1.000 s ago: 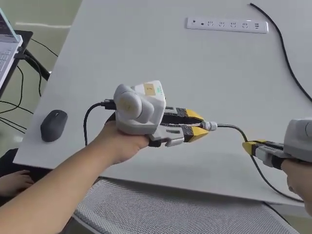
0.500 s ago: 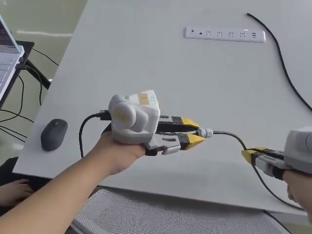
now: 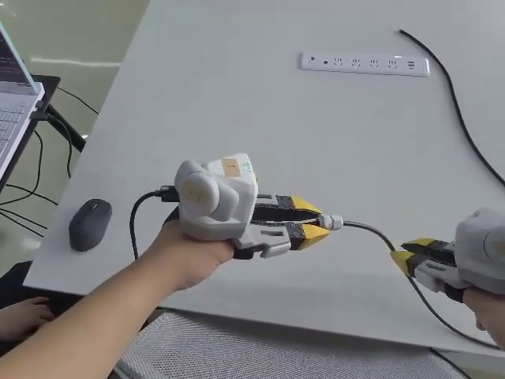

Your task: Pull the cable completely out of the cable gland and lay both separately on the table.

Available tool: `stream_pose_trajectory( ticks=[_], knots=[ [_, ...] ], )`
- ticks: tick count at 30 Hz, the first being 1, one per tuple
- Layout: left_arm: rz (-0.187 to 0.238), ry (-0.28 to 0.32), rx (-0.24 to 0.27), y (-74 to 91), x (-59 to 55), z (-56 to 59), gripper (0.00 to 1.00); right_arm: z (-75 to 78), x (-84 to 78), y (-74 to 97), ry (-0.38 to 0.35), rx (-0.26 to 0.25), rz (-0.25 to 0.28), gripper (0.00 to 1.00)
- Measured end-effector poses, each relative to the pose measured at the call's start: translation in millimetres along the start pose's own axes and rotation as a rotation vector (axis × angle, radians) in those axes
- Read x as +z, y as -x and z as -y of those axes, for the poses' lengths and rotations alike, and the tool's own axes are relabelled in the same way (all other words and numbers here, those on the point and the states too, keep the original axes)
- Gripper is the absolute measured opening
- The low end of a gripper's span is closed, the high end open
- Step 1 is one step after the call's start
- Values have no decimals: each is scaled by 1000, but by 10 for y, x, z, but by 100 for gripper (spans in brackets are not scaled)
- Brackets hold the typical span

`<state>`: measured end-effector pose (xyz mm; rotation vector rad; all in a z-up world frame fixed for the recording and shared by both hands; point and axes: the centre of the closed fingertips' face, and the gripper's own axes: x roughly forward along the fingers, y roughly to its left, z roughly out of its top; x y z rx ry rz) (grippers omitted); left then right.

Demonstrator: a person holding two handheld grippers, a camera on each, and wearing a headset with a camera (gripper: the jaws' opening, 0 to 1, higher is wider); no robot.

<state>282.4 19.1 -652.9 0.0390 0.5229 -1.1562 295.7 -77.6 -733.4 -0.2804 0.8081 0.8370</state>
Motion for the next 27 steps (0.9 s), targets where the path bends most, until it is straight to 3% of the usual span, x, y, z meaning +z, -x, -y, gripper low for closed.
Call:
stream_pose_trajectory(
  ticks=[4, 8, 10, 12, 15, 19, 27],
  knots=[
    [-2, 2, -2, -8, -8, 10, 15, -96, 181, 25, 49, 17, 39, 16],
    [-1, 0, -6, -26, 14, 21, 15, -240, 423, 53, 213, 36, 86, 18],
    [1, -2, -7, -28, 31, 25, 15, -297, 540, 79, 219, 41, 109, 18],
    [5, -1, -7, -28, 42, 25, 15, -362, 647, 104, 293, 51, 123, 18],
    [4, -3, -4, -29, 37, 25, 15, -417, 775, 131, 330, 49, 148, 16],
    [9, 1, 1, -27, 39, 26, 15, -493, 811, 119, 458, 49, 133, 13],
    [20, 2, 1, -27, 72, 57, 15, -619, 810, 76, 531, 48, 129, 6]
  ],
)
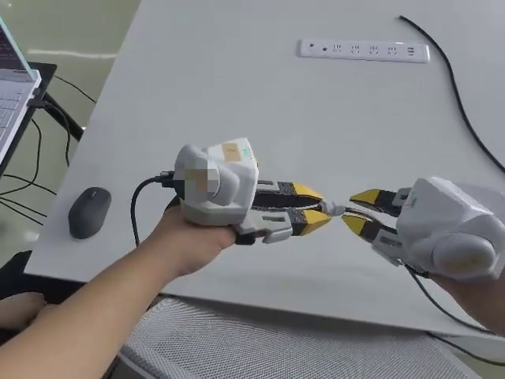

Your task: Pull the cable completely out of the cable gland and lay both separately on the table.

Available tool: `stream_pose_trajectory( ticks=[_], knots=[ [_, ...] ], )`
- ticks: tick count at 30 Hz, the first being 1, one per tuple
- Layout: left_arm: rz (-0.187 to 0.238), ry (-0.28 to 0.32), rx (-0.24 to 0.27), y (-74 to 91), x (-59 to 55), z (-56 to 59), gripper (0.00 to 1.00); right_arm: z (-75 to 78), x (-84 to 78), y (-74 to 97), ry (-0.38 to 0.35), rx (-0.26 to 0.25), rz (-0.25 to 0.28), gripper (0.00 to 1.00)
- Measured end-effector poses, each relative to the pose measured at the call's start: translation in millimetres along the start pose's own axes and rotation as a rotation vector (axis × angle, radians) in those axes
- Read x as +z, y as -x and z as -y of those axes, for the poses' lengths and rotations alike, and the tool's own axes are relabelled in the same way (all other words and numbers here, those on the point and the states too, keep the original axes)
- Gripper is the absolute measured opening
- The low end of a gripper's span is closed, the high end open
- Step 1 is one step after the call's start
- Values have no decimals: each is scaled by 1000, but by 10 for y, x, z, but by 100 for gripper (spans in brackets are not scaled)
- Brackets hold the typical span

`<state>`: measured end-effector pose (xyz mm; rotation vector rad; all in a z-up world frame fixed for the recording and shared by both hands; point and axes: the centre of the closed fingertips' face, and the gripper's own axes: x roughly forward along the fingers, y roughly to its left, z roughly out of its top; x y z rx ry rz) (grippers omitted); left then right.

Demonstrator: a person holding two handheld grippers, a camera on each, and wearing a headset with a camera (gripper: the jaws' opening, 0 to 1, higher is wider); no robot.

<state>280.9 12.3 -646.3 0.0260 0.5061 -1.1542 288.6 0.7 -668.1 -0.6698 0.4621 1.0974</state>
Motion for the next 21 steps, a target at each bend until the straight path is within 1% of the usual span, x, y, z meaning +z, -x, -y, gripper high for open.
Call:
stream_pose_trajectory(
  ticks=[2, 10, 15, 19, 21],
  knots=[
    [0, 0, 1, 3, 1, 6, 15, 1, 10, -1, 17, -4, 0, 1],
    [-1, 1, 5, 20, 8, 50, 15, 11, -16, -4, -18, -3, 2, 1],
    [5, 0, 8, 24, 34, 57, 15, 61, -74, 3, -89, -14, -2, 1],
    [6, 0, 8, 26, 47, 60, 15, 90, -165, 16, -145, -18, -14, 0],
    [7, -2, 8, 26, 42, 49, 15, 102, -216, 23, -188, -23, -16, 0]
  ],
)
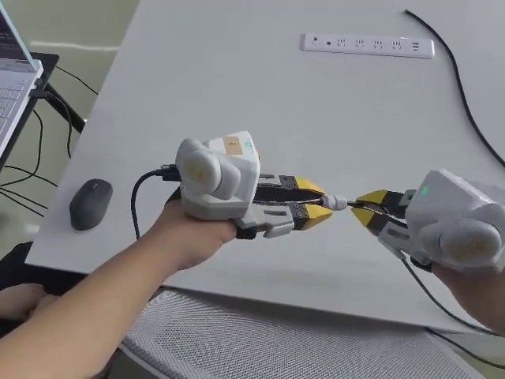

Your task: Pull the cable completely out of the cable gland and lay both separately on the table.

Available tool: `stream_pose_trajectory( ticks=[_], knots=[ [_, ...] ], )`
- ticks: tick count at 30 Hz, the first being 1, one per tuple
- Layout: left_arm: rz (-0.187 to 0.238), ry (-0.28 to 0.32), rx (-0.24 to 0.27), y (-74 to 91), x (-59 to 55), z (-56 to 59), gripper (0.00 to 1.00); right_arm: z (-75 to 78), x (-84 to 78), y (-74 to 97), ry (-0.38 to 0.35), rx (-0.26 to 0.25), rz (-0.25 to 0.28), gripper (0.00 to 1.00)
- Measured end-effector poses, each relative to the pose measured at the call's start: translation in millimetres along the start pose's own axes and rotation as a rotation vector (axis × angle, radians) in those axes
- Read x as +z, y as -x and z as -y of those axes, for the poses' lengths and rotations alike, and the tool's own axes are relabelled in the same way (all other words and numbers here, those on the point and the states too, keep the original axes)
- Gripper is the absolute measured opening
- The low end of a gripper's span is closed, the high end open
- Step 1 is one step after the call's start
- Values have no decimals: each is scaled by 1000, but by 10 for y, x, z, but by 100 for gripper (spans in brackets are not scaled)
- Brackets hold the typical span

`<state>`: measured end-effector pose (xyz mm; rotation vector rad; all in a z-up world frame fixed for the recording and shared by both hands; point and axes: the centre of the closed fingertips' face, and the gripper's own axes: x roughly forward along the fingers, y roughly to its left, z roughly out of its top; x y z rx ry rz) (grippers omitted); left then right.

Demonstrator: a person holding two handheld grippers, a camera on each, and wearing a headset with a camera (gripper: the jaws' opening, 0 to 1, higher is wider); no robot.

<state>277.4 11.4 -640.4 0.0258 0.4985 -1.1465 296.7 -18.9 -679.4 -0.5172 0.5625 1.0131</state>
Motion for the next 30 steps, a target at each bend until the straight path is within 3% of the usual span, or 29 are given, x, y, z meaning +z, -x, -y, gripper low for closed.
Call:
stream_pose_trajectory(
  ticks=[12, 20, 24, 30],
  knots=[
    [8, -2, -2, -20, -6, -49, 15, 240, -444, -10, -413, -36, -14, 1],
    [13, -11, -3, -20, 10, -50, 15, 299, -727, -46, -668, -51, -31, 1],
    [18, -12, -2, -12, 18, -51, 15, 323, -895, -52, -842, -60, -32, 1],
    [23, -17, -4, -9, 35, -31, 15, 312, -1054, -60, -967, -59, -29, 1]
  ],
)
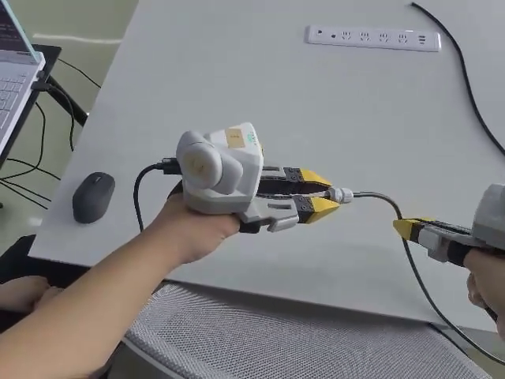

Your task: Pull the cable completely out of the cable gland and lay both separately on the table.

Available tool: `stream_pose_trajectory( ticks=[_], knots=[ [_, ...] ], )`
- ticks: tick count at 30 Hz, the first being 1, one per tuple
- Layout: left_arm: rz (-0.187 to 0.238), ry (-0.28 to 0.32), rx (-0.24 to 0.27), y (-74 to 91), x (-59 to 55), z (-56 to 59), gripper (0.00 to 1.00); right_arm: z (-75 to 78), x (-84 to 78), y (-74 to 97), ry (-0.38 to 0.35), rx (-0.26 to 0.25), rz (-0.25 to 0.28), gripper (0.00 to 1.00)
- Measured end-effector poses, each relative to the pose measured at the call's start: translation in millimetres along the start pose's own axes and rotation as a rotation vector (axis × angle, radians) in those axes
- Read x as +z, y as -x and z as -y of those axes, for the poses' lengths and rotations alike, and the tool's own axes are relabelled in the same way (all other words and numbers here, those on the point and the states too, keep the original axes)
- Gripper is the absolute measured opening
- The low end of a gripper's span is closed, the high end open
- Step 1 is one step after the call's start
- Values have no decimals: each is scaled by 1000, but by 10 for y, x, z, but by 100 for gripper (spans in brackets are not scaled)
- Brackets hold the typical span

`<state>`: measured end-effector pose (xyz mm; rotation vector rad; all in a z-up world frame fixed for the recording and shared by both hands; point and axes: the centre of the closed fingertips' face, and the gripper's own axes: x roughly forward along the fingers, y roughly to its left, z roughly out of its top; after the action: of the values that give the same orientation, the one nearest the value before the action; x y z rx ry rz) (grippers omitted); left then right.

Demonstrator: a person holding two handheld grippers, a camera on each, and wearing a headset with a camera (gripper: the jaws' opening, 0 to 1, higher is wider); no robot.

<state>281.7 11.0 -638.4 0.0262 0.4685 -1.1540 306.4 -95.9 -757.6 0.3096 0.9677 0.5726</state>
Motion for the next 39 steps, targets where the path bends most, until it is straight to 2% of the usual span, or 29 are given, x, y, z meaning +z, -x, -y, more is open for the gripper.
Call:
stream_pose_trajectory(
  ticks=[5, 12, 20, 27, 32, 35, 36, 39],
  knots=[
    [-3, -5, -2, -6, -8, 14, 15, -11, -33, -1, -20, 1, -2, 1],
    [0, -3, 4, 3, 1, -5, 15, -39, -29, -10, 47, -10, -12, 1],
    [6, 0, 9, 8, 39, 8, 15, -26, -30, -12, 61, -5, -20, 1],
    [16, 2, 14, 2, 72, -11, 15, -33, -32, -18, 116, 2, -25, 2],
    [13, 3, 15, 12, 77, -14, 15, -70, -41, 10, 133, 13, -16, 6],
    [7, 3, 13, 13, 62, -11, 15, -92, -62, 35, 234, 8, -42, 9],
    [6, 4, 12, 13, 61, -8, 15, -136, -44, 49, 286, 15, -41, 10],
    [6, 10, 9, 9, 61, -4, 15, -286, 42, 104, 375, 47, -13, 16]
  ],
)
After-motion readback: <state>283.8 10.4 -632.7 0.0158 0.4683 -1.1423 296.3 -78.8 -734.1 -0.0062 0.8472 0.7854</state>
